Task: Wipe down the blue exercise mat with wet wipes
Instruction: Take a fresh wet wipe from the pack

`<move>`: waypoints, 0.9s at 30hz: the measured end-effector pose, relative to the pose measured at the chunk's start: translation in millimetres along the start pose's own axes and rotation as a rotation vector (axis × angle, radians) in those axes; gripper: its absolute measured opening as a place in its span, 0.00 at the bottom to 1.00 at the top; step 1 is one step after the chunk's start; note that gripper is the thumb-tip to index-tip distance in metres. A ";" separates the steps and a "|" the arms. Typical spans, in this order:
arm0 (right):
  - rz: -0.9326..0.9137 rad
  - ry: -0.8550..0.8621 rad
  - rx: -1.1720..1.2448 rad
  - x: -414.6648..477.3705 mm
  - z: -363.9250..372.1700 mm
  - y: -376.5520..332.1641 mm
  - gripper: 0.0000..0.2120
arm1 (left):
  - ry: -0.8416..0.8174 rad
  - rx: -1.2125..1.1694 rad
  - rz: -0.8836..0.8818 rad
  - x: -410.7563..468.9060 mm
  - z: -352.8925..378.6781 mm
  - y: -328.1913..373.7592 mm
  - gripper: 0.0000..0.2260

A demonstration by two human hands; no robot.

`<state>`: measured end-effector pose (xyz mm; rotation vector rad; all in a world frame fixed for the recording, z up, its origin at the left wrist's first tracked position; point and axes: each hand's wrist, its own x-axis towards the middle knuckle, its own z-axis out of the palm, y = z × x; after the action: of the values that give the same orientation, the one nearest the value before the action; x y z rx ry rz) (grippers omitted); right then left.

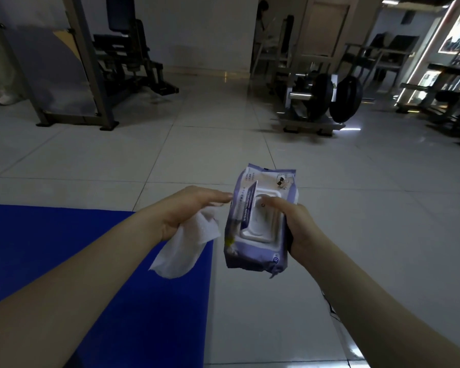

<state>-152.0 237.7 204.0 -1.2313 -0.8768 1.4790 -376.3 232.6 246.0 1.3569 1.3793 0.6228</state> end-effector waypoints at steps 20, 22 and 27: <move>-0.057 -0.056 0.075 -9.1 -5.9 -24.1 0.19 | -0.202 0.173 0.170 3.7 21.3 -12.4 0.21; -0.067 -0.052 0.122 -12.9 -9.4 -31.4 0.22 | -0.174 0.159 0.201 -0.2 24.1 -6.2 0.19; -0.140 0.059 0.151 -33.4 -24.4 -58.8 0.27 | -0.149 0.088 0.287 -8.8 45.2 23.0 0.15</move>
<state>-114.5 219.1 262.6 -1.0753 -0.7815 1.3649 -328.5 216.0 255.4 1.6551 1.1127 0.6405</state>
